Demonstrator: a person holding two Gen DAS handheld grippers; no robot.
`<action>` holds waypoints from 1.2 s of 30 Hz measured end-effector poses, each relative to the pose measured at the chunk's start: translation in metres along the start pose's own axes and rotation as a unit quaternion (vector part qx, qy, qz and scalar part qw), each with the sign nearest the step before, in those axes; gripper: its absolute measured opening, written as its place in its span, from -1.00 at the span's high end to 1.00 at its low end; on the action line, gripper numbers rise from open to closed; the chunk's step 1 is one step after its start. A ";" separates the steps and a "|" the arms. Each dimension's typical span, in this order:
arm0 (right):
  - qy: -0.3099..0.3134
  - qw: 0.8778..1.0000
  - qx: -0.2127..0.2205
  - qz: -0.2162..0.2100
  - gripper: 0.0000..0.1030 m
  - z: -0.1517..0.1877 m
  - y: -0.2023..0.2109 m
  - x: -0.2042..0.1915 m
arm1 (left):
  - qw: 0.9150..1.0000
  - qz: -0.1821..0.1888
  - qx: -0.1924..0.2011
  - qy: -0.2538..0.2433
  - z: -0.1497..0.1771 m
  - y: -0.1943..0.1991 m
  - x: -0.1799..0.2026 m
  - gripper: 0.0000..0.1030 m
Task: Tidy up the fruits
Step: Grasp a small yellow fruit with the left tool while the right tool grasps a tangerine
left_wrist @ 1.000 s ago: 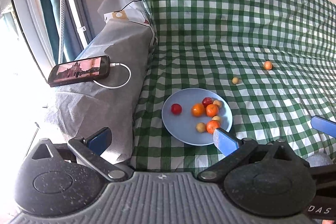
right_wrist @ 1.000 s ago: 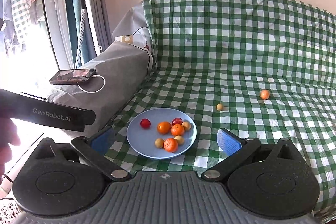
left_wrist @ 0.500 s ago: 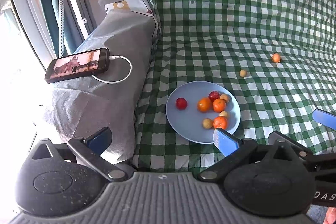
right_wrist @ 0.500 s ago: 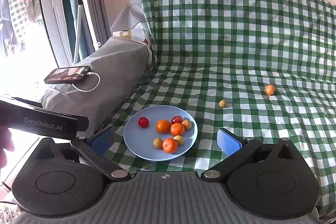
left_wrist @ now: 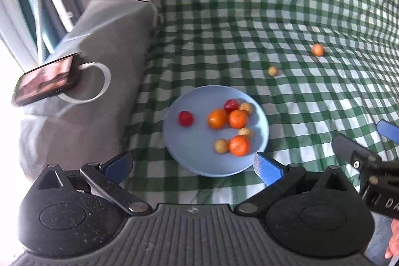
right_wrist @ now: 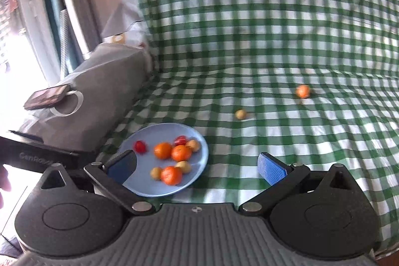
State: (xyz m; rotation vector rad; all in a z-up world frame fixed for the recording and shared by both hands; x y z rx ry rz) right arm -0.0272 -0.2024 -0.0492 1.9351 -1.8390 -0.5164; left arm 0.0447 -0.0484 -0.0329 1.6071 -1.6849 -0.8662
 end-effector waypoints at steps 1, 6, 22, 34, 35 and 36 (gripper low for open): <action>-0.005 1.000 0.000 0.010 -0.99 0.000 -0.003 0.009 | 1.000 0.003 -0.003 -0.003 -0.003 -0.005 0.007 -1.00; -0.028 0.998 -0.004 0.054 -0.99 0.002 -0.018 0.063 | 0.999 0.029 -0.018 -0.008 -0.026 -0.031 0.048 -1.00; -0.062 0.985 -0.019 0.159 -0.99 -0.005 -0.144 0.237 | 0.995 0.086 -0.033 -0.028 -0.107 -0.177 0.183 -1.00; -0.032 0.991 -0.046 0.122 -0.99 -0.029 -0.318 0.279 | 0.992 0.055 -0.115 -0.013 -0.126 -0.312 0.191 -1.00; -0.033 0.991 -0.050 0.122 -0.99 -0.030 -0.329 0.281 | 0.991 0.050 -0.120 -0.016 -0.125 -0.317 0.192 -1.00; -0.034 0.991 -0.054 0.122 -0.99 -0.031 -0.336 0.283 | 0.993 0.044 -0.110 -0.028 -0.125 -0.318 0.194 -1.00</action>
Point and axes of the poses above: each gripper's, at about its wrist camera, not at the fingertips, and y roughly against the way its jaws point, x to its right, z to its underside, the point moved 4 cm from there along -y, roughly the way its jaws point, and after that the axes turned 11 degrees about y, right-handed, at the moved point
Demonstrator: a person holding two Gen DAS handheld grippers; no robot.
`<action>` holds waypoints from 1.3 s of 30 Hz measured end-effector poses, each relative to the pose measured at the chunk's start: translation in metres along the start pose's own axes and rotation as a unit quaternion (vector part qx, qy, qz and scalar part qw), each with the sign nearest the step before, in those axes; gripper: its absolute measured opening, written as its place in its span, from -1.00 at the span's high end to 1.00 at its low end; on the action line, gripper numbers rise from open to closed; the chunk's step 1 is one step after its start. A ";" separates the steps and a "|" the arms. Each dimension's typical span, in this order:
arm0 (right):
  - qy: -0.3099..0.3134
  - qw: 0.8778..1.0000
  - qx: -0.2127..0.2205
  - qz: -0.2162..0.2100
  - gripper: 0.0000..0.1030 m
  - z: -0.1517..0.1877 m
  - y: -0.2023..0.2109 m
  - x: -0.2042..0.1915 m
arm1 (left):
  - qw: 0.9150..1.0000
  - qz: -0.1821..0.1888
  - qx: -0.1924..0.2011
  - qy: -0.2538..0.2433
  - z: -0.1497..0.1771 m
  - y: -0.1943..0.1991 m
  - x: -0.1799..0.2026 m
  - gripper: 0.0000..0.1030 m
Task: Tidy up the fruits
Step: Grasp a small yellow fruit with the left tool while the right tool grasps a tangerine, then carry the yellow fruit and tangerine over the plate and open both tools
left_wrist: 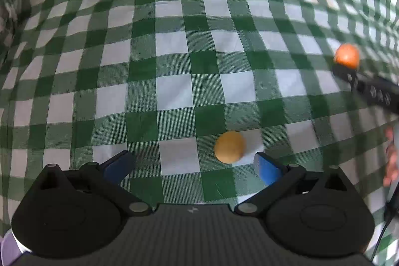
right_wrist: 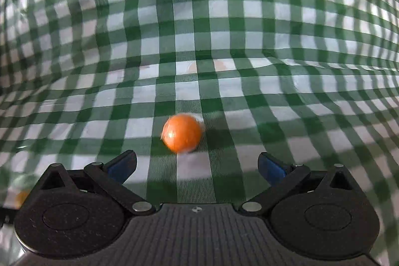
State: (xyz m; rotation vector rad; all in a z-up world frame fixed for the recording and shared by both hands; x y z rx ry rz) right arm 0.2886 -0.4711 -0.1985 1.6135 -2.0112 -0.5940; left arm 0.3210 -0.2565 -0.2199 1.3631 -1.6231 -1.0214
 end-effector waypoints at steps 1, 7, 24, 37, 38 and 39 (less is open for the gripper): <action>-0.001 1.000 -0.005 0.002 -0.99 -0.001 -0.009 0.000 | 1.000 -0.006 0.010 -0.014 -0.001 0.000 0.002 -1.00; 0.016 1.000 0.010 0.017 -0.99 0.001 -0.021 -0.002 | 1.000 -0.003 0.014 -0.023 0.000 -0.002 0.004 -1.00; 0.029 0.999 0.009 -0.015 0.24 -0.002 0.027 -0.009 | 0.997 0.053 0.042 -0.048 0.019 0.069 0.014 0.52; 0.029 0.992 0.056 -0.114 0.23 0.041 0.248 -0.107 | 0.996 0.049 0.070 -0.016 0.134 0.220 -0.079 0.52; 0.029 0.990 0.059 -0.123 0.23 0.044 0.265 -0.117 | 0.996 0.045 0.074 -0.011 0.143 0.232 -0.090 0.52; 0.030 0.989 0.063 -0.133 0.23 0.047 0.284 -0.128 | 0.996 0.042 0.078 -0.006 0.151 0.244 -0.103 0.52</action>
Point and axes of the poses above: each gripper's, at about its wrist camera, not at the fingertips, and y roughly against the way its jaws point, x to its right, z to its underside, the point moved 4 cm from there along -y, roughly the way its jaws point, and after that the axes turned 11 degrees about y, right-handed, at the moved point
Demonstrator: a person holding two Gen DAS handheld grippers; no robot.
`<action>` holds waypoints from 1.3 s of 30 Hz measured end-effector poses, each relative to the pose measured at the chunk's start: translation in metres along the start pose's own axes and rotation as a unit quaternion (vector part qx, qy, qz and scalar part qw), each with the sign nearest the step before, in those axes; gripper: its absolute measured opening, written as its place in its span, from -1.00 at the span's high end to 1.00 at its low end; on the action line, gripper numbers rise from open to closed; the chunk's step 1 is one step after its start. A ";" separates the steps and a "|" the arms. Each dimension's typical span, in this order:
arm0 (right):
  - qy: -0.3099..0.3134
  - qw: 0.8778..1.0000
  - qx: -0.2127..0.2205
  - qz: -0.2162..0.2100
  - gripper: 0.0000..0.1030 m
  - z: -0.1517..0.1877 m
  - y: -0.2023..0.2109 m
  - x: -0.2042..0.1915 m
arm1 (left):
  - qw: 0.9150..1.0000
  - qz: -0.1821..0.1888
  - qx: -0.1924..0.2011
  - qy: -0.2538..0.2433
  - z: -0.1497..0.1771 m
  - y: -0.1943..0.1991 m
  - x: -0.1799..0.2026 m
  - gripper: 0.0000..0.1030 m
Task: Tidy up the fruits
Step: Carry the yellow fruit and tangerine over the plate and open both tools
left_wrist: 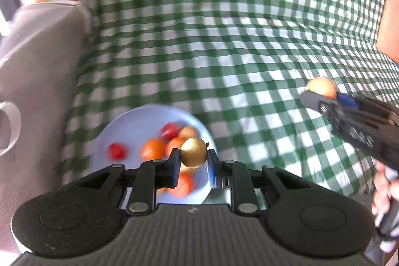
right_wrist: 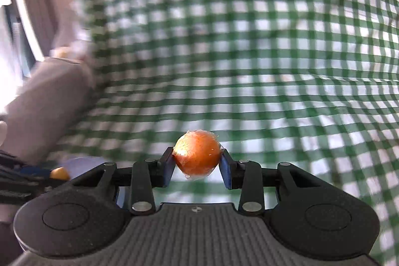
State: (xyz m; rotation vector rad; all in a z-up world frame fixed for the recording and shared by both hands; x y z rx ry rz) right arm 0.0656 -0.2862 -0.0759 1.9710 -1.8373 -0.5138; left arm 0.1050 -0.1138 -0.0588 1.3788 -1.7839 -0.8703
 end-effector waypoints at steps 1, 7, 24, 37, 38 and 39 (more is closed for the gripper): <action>0.000 1.000 0.003 -0.009 0.23 0.000 0.014 -0.015 | 1.000 -0.003 0.005 0.006 0.007 0.014 -0.011 0.52; 0.017 0.998 0.012 -0.066 0.23 0.008 0.086 -0.095 | 0.999 -0.019 0.038 0.029 0.044 0.077 -0.058 0.52; 0.091 0.990 -0.031 -0.101 0.23 0.053 0.144 -0.191 | 0.996 -0.008 0.056 0.071 0.103 0.120 -0.107 0.52; 0.093 0.990 -0.029 -0.098 0.23 0.053 0.146 -0.191 | 0.996 -0.005 0.057 0.074 0.102 0.122 -0.106 0.52; 0.093 0.990 -0.030 -0.098 0.23 0.053 0.144 -0.190 | 0.996 -0.005 0.057 0.074 0.102 0.121 -0.106 0.52; 0.092 0.990 -0.031 -0.098 0.23 0.054 0.145 -0.189 | 0.996 -0.005 0.057 0.074 0.102 0.121 -0.106 0.52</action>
Point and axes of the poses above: each gripper's, at about its wrist camera, not at the fingertips, and y roughly against the way its jaws point, x to its right, z to its underside, the point moved 4 cm from there along -y, roughly the way its jaws point, and after that the axes turned 11 degrees about y, right-handed, at the moved point
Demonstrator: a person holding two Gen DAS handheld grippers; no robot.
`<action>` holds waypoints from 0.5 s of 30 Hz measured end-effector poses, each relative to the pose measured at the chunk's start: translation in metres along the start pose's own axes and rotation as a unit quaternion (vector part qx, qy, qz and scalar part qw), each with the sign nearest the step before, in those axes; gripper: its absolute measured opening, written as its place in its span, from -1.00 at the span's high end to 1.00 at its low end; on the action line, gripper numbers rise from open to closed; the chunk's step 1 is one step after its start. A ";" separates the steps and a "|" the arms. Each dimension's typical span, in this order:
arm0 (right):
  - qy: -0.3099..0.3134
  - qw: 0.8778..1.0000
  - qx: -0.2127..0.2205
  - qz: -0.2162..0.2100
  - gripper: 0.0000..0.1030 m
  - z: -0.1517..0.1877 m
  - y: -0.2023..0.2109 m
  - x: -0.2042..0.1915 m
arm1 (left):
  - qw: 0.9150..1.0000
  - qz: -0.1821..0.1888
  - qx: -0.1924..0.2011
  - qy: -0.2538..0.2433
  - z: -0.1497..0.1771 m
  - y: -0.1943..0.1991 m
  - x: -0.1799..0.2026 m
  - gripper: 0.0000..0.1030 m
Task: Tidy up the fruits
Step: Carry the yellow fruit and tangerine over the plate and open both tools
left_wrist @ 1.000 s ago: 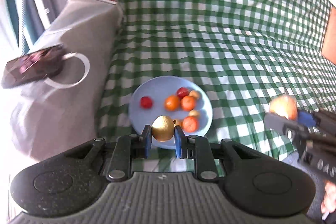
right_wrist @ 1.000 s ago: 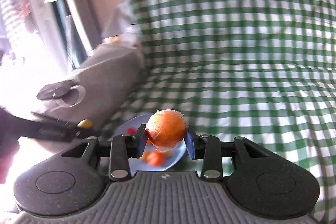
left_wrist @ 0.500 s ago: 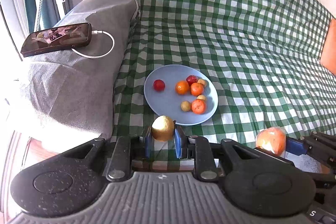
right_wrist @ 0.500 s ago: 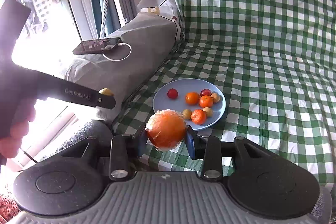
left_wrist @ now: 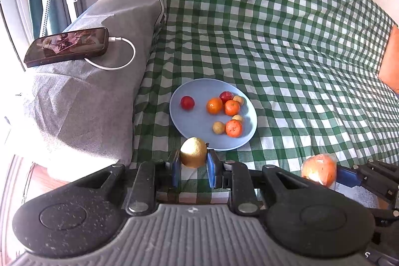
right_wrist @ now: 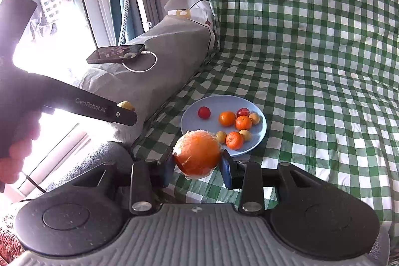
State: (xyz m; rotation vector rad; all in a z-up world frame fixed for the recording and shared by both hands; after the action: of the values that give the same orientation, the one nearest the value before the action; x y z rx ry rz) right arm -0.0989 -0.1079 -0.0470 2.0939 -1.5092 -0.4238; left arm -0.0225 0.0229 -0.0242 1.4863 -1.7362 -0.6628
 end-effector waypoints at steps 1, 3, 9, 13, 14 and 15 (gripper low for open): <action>-0.001 1.000 -0.001 -0.001 0.23 0.001 0.000 0.000 | 1.000 0.000 -0.001 -0.001 0.000 0.000 0.000 0.52; -0.002 1.000 -0.001 -0.002 0.23 0.003 -0.001 0.002 | 1.000 -0.001 -0.005 -0.001 0.000 -0.003 0.000 0.52; -0.006 1.000 -0.008 -0.004 0.23 0.006 -0.011 0.008 | 1.000 -0.002 -0.012 0.000 -0.005 -0.013 0.002 0.52; -0.007 1.000 -0.011 0.001 0.23 0.001 -0.025 0.013 | 1.000 0.000 -0.011 0.000 -0.016 -0.022 0.005 0.52; -0.007 1.000 -0.012 0.002 0.23 0.000 -0.028 0.015 | 1.000 0.001 -0.011 -0.001 -0.020 -0.025 0.006 0.52; -0.007 1.000 -0.012 0.004 0.23 -0.001 -0.031 0.017 | 1.000 0.001 -0.010 0.000 -0.024 -0.029 0.007 0.52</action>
State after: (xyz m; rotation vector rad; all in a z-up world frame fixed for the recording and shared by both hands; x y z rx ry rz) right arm -0.0685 -0.1164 -0.0638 2.0700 -1.5133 -0.4528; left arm 0.0136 0.0125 -0.0310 1.4707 -1.7263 -0.6786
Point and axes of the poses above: each gripper's, at about its wrist camera, not at the fingertips, and y roughly against the way its jaws point, x to its right, z to its underside, the point moved 4 cm from there along -y, roughly the way its jaws point, and after that the axes turned 11 degrees about y, right-handed, at the moved point
